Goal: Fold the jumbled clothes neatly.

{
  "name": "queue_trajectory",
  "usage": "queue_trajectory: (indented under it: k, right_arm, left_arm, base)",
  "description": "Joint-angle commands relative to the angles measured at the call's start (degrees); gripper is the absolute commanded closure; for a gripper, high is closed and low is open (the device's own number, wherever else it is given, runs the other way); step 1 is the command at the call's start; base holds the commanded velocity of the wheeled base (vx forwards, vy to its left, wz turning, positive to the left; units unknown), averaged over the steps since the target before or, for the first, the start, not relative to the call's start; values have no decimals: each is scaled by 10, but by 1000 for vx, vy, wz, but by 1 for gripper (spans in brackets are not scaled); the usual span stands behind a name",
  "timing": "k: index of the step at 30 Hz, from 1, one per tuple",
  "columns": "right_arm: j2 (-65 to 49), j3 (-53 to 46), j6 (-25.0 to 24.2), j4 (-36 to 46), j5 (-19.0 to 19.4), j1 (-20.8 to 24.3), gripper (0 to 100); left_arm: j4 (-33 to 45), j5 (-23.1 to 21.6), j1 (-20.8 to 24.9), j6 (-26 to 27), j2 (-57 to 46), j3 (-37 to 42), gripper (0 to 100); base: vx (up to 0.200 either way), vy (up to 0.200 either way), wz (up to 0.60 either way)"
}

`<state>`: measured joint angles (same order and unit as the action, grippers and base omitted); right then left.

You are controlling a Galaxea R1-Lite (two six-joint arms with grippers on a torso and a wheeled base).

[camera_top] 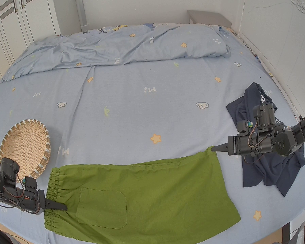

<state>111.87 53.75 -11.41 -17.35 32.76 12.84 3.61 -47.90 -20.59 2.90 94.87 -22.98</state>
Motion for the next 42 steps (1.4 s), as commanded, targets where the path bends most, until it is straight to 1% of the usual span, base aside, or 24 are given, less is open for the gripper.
queue_trajectory:
  k: [1,5,9,12,13,14,16,19,21,25,31,35,36,40,41,42]
  right_arm:
    - [9,0,0,1,0,0,0]
    - [9,0,-6,-2,0,2,0]
    - [-1,-5,-14,-1,0,-3,0]
    - [-32,-6,-28,2,1,-14,0]
    - [-32,-6,-28,2,1,-14,0]
    - [-50,-6,-39,2,6,-20,0]
    - [-63,-7,-46,3,6,-21,0]
    - [-81,-8,-48,11,6,-22,0]
    - [-83,-8,-48,14,6,-21,0]
    - [-88,-14,-48,16,6,-19,0]
    - [-100,-15,-48,16,6,-18,0]
    - [-101,-15,-48,17,6,-19,0]
    - [-101,-15,-48,17,6,-20,0]
    - [-101,-15,-48,17,6,-22,0]
    - [-102,-15,-48,17,6,-22,0]
    - [-102,-15,-48,17,6,-22,0]
  left_arm:
    - [1,0,0,0,-3,0,100]
    - [3,0,5,-2,-17,0,100]
    - [16,0,10,-20,-77,-8,100]
    - [34,0,1,-64,-158,-37,100]
    - [34,0,1,-64,-158,-37,100]
    - [46,2,-2,-99,-210,-57,100]
    - [61,5,-8,-124,-248,-79,100]
    - [98,6,-25,-127,-273,-113,100]
    - [107,6,-30,-127,-275,-122,100]
    - [143,7,-63,-126,-285,-154,100]
    - [165,6,-69,-127,-285,-187,100]
    - [208,7,-46,-126,-288,-220,100]
    - [224,12,-12,-127,-287,-238,100]
    - [240,61,70,-129,-285,-266,100]
    - [242,76,96,-129,-285,-270,100]
    - [242,76,96,-129,-285,-270,100]
  base:
    - [0,0,0]
    - [0,0,0]
    - [0,0,0]
    - [0,0,0]
    - [0,0,0]
    - [0,0,0]
    - [0,0,0]
    - [0,0,0]
    - [0,0,0]
    - [0,0,0]
    - [0,0,0]
    - [0,0,0]
    - [0,0,0]
    - [0,0,0]
    - [0,0,0]
    - [0,0,0]
